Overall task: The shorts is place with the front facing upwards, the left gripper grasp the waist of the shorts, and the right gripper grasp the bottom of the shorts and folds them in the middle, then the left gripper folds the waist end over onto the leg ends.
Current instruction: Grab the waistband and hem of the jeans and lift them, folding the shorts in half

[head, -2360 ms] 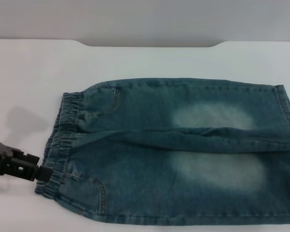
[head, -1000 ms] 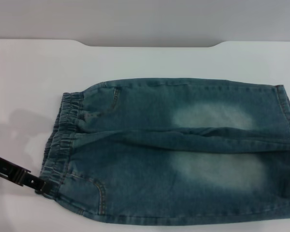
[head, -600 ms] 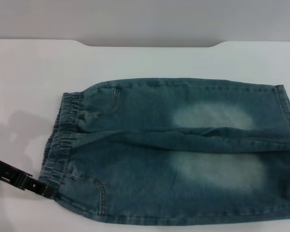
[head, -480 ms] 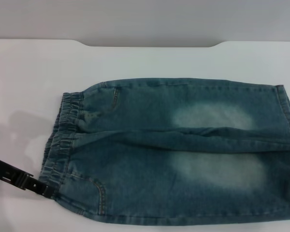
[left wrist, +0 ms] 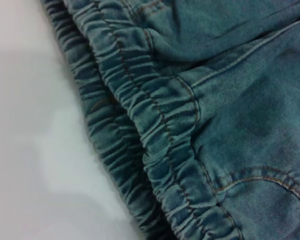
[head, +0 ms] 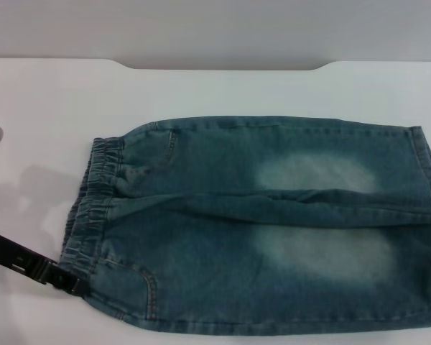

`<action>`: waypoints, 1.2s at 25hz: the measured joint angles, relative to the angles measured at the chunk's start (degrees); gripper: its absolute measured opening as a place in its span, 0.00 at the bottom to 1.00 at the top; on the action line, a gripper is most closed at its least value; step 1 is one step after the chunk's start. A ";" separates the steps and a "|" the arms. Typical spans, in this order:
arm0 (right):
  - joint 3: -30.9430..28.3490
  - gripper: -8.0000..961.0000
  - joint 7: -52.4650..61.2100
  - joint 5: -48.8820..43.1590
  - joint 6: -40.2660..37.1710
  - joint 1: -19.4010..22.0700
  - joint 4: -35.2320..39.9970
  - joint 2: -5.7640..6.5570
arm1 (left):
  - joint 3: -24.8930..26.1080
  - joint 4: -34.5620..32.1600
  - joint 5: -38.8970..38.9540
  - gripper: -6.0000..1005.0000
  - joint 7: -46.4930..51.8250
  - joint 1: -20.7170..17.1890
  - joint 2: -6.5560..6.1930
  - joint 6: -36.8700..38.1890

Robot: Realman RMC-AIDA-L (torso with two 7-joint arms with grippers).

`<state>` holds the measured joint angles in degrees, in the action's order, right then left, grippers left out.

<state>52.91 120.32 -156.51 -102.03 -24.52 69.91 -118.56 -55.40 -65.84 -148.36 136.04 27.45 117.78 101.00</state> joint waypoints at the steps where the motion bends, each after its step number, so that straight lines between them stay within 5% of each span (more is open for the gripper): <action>1: -0.01 0.04 0.00 0.01 0.00 0.00 0.00 0.00 | -0.09 0.07 0.01 0.57 0.00 0.05 0.00 -0.12; 21: -0.29 0.04 -0.12 0.07 0.72 -0.44 0.05 0.17 | -2.85 0.10 -0.11 0.56 0.07 0.59 -0.06 -0.64; 30: -0.19 0.04 -0.16 0.06 0.84 -0.44 0.05 0.18 | -3.40 0.10 -0.41 0.26 0.24 0.76 -0.21 -0.62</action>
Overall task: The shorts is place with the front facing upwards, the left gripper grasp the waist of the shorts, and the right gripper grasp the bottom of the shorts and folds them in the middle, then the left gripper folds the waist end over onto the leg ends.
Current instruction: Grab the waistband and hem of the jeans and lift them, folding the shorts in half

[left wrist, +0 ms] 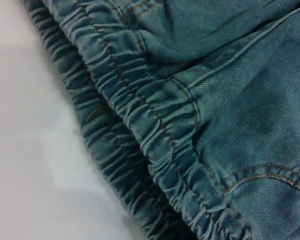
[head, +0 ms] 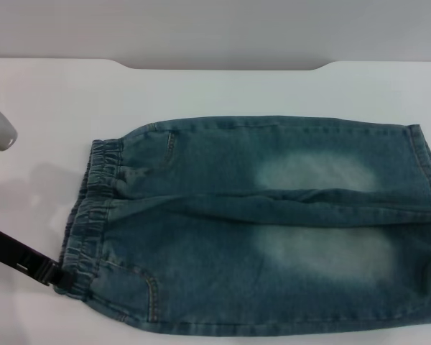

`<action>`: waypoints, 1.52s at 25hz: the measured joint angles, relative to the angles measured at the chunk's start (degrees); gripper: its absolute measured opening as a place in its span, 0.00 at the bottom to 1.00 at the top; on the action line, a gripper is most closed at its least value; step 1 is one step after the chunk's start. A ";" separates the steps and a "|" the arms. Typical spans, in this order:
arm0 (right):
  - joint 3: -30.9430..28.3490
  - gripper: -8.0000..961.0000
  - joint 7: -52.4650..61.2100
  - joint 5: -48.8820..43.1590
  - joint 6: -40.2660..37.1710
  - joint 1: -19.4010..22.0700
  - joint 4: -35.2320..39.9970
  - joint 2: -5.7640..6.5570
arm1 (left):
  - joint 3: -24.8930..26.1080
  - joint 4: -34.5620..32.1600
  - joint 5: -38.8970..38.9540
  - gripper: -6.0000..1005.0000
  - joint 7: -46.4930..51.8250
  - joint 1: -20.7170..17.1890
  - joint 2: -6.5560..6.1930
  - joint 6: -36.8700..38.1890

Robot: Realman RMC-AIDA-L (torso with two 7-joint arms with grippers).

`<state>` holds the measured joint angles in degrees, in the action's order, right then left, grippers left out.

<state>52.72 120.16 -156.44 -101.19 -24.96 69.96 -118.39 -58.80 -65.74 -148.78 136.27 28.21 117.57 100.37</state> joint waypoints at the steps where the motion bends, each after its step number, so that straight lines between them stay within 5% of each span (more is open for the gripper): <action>1: -0.01 0.04 -0.01 0.00 0.02 0.00 0.00 0.00 | 0.00 0.00 -0.10 0.22 0.02 0.10 -0.07 -0.02; 7: -0.51 0.04 -0.31 -0.01 1.14 0.00 0.00 0.06 | 0.52 -0.12 -0.21 0.05 0.31 0.89 -0.23 0.85; 19: -7.09 0.04 -3.70 2.39 7.46 0.00 0.45 0.49 | 6.51 -3.34 3.52 0.05 -0.25 5.71 -0.52 11.53; 27: -11.67 0.04 -7.60 8.52 7.74 0.81 3.84 0.51 | 7.49 -3.02 14.41 0.05 -0.34 5.97 -3.40 12.83; 38: -14.09 0.04 -9.26 16.11 10.39 1.43 8.15 0.14 | 13.76 -2.28 16.05 0.05 -1.47 5.91 -4.41 11.64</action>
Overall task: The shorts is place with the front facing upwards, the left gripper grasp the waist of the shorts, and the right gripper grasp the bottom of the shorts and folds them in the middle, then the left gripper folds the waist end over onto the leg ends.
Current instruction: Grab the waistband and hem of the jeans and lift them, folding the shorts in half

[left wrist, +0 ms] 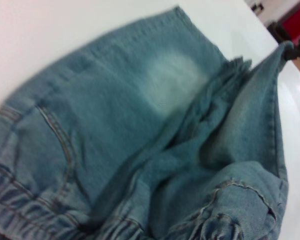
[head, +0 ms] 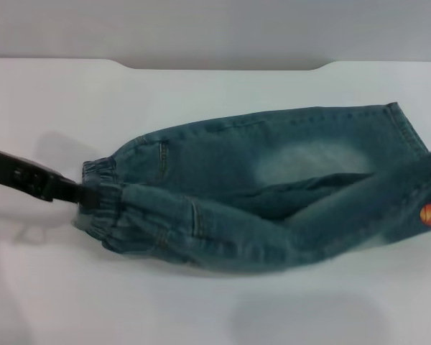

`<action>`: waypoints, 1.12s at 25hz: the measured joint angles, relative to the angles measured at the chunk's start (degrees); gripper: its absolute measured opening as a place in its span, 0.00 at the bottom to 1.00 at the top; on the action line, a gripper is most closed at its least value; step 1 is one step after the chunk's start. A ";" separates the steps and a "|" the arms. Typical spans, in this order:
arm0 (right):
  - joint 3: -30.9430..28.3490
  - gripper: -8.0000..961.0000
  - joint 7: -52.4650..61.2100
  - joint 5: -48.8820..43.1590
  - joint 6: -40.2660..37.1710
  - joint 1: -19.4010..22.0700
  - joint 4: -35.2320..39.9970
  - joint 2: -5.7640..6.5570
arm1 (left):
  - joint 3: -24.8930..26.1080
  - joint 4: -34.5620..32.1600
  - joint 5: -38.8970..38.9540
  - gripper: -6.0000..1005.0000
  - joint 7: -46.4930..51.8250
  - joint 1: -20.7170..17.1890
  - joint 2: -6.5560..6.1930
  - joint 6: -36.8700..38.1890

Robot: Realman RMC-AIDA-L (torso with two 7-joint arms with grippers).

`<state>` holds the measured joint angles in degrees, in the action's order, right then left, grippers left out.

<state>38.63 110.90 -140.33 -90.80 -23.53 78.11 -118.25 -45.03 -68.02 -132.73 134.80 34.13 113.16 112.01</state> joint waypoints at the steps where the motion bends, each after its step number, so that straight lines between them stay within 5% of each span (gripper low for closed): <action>1: -0.34 0.04 -0.10 0.28 0.53 0.00 0.00 -0.02 | 0.83 0.06 0.01 0.05 -0.27 -0.08 -0.03 -0.05; 15: -4.25 0.04 -0.40 8.84 1.44 0.92 5.22 -0.35 | 5.28 5.87 0.36 0.05 -2.56 1.19 -2.39 -2.50; 28: -4.92 0.04 0.72 13.16 -0.82 1.32 9.62 -0.51 | 8.52 6.15 0.80 0.05 -3.29 1.63 -3.34 -4.03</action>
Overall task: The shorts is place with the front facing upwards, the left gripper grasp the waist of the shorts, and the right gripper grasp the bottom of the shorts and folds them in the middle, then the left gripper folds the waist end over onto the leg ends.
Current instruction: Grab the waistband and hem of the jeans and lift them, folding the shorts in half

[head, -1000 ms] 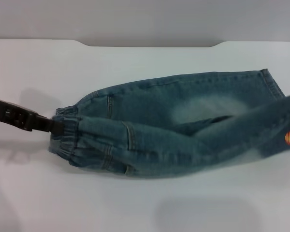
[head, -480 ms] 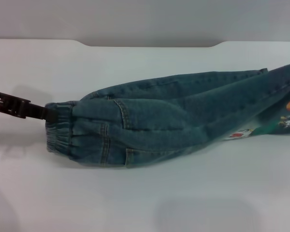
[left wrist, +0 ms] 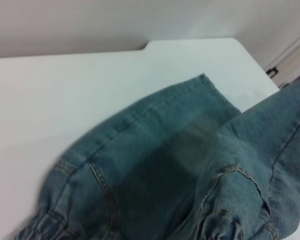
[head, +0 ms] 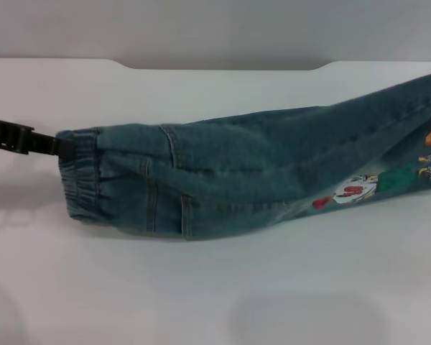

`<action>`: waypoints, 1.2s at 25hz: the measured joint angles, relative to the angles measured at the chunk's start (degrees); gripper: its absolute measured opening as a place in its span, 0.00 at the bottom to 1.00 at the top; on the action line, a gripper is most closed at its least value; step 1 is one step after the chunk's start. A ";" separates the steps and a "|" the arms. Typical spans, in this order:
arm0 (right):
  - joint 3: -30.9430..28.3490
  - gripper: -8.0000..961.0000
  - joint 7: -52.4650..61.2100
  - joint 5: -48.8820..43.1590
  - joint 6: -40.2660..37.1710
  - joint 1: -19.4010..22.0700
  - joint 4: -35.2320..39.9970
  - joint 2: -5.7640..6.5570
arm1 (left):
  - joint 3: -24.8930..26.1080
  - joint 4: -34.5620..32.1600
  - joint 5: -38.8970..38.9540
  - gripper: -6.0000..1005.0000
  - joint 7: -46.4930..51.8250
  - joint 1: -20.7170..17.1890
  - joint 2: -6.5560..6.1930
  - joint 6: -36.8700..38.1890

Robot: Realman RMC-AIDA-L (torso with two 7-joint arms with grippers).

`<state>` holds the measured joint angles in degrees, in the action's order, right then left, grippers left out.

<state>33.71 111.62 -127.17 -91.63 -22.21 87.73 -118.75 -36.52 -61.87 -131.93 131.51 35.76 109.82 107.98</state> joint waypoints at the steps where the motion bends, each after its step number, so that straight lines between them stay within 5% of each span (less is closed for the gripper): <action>1: -0.14 0.04 0.01 0.00 0.00 0.00 0.14 0.02 | 0.10 0.00 0.00 0.05 -0.01 0.00 -0.04 -0.01; 30: -3.98 0.04 -0.37 1.49 0.29 2.57 8.63 -0.70 | 4.96 -0.56 0.14 0.05 -0.44 -2.58 -0.77 -2.17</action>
<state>29.73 111.25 -125.69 -91.33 -19.64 96.36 -119.45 -31.56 -62.43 -131.79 131.07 33.18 109.05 105.81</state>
